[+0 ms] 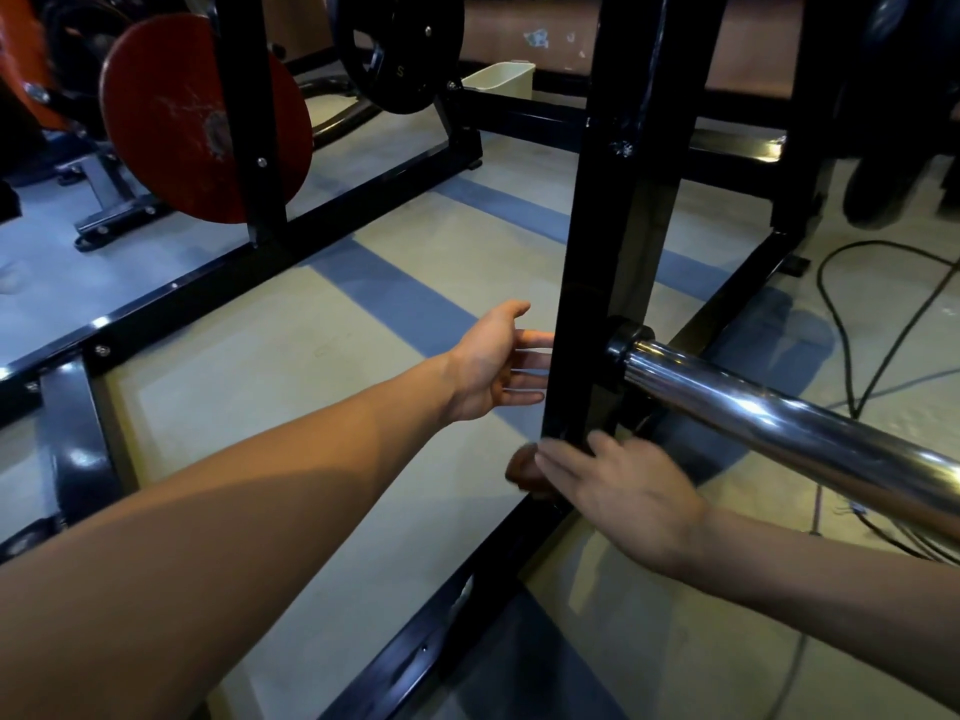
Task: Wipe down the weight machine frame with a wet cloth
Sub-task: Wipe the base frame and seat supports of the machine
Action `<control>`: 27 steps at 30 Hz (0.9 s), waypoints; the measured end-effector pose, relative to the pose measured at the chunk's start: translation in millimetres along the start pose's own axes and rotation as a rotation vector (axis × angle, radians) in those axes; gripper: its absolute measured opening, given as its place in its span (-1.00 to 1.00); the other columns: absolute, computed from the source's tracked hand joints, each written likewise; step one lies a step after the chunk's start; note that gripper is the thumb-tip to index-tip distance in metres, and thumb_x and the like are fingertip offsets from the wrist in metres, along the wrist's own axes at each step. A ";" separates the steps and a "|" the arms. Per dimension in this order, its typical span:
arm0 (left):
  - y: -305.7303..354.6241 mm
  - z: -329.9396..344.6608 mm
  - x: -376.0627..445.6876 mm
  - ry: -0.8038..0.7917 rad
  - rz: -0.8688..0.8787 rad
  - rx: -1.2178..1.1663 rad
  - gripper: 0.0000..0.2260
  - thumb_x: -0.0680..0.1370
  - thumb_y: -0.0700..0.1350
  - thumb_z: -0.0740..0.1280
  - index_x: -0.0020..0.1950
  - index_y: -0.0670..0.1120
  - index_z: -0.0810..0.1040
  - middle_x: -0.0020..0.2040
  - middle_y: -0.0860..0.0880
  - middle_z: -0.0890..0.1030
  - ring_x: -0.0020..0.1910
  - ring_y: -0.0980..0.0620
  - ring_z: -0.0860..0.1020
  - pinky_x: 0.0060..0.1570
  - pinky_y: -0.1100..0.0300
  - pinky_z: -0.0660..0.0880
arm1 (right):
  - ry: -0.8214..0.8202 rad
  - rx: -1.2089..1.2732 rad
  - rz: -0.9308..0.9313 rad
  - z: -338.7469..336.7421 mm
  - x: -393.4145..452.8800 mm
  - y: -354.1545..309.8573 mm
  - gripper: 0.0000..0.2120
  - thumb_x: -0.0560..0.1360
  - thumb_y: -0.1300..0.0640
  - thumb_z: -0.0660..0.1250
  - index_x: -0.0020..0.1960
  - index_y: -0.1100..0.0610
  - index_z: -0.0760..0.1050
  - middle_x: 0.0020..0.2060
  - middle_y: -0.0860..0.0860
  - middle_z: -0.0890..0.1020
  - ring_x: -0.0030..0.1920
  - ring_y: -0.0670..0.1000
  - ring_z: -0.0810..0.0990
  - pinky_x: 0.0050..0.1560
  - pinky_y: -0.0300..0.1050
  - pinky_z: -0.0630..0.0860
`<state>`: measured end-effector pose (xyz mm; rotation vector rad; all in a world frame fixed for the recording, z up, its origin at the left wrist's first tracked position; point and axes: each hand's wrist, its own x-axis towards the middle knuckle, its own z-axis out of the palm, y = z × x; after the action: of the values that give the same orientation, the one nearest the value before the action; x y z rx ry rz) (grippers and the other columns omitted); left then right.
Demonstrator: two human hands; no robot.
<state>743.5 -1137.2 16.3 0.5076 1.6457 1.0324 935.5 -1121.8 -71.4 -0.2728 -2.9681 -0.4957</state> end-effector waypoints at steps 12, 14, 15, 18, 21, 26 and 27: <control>-1.5 0.4 1.3 0.030 0.009 0.020 -0.50 0.71 0.19 0.04 -0.10 -0.04 0.65 -0.19 -0.04 0.71 -0.07 -0.08 0.65 0.33 -0.02 0.49 | -0.013 0.007 -0.089 21.4 -21.7 -14.4 -0.34 0.19 0.30 0.49 0.31 0.21 0.61 0.13 0.06 0.63 -0.36 0.15 0.53 -0.44 -0.11 0.03; -0.2 1.7 1.0 0.041 0.014 0.020 -0.51 0.71 0.18 0.05 -0.13 -0.05 0.63 -0.24 -0.02 0.69 -0.14 -0.06 0.64 0.28 0.00 0.51 | 0.004 0.034 -0.062 9.7 -10.1 -4.5 -0.50 0.28 0.24 0.51 0.23 0.13 0.62 0.06 0.02 0.63 -0.35 0.13 0.52 -0.45 -0.09 0.08; 0.1 2.0 1.0 0.046 0.014 0.017 -0.52 0.71 0.18 0.06 -0.13 -0.05 0.63 -0.25 -0.02 0.69 -0.19 -0.05 0.63 0.22 0.01 0.52 | 0.037 0.039 -0.016 0.0 -1.5 2.5 -0.59 0.35 0.22 0.47 0.20 0.09 0.60 0.04 0.00 0.61 -0.33 0.12 0.52 -0.45 -0.06 0.11; 0.1 3.6 0.5 0.045 0.016 -0.014 -0.52 0.71 0.16 0.07 -0.14 -0.07 0.63 -0.23 -0.04 0.68 -0.24 -0.02 0.59 -0.07 0.10 0.53 | 0.146 0.023 0.133 -26.6 14.3 25.2 -0.60 0.50 0.21 0.26 0.32 0.11 0.55 0.17 0.02 0.58 -0.24 0.13 0.52 -0.40 -0.01 0.32; -0.8 1.8 1.5 0.037 0.013 -0.023 -0.52 0.71 0.17 0.06 -0.09 -0.07 0.64 -0.18 -0.06 0.69 -0.15 -0.04 0.58 -0.10 0.12 0.50 | 0.119 0.033 0.119 -29.8 7.5 26.1 -0.50 0.51 0.24 0.12 0.42 0.14 0.50 0.29 0.06 0.56 -0.21 0.15 0.54 -0.36 -0.01 0.37; -1.1 3.2 -2.5 0.038 0.016 0.014 -0.54 0.71 0.17 0.06 -0.11 -0.04 0.62 -0.20 -0.02 0.68 -0.14 -0.05 0.62 0.32 -0.01 0.49 | -0.281 0.136 -0.053 4.3 -2.9 -23.6 -0.47 0.59 0.33 0.17 0.54 0.16 0.25 0.41 0.09 0.37 0.05 0.24 0.55 -0.29 0.00 0.34; -1.2 3.7 -3.4 0.040 0.019 0.019 -0.54 0.71 0.17 0.06 -0.11 -0.04 0.62 -0.19 -0.03 0.68 -0.11 -0.06 0.62 0.34 -0.02 0.48 | -0.326 0.140 -0.043 1.2 0.6 -23.7 -0.49 0.60 0.32 0.19 0.54 0.16 0.24 0.42 0.10 0.35 0.10 0.24 0.53 -0.25 0.01 0.37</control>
<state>748.2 -1139.0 17.0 0.5189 1.6904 1.0483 930.2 -1143.4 -79.9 -0.3019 -3.3116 -0.2673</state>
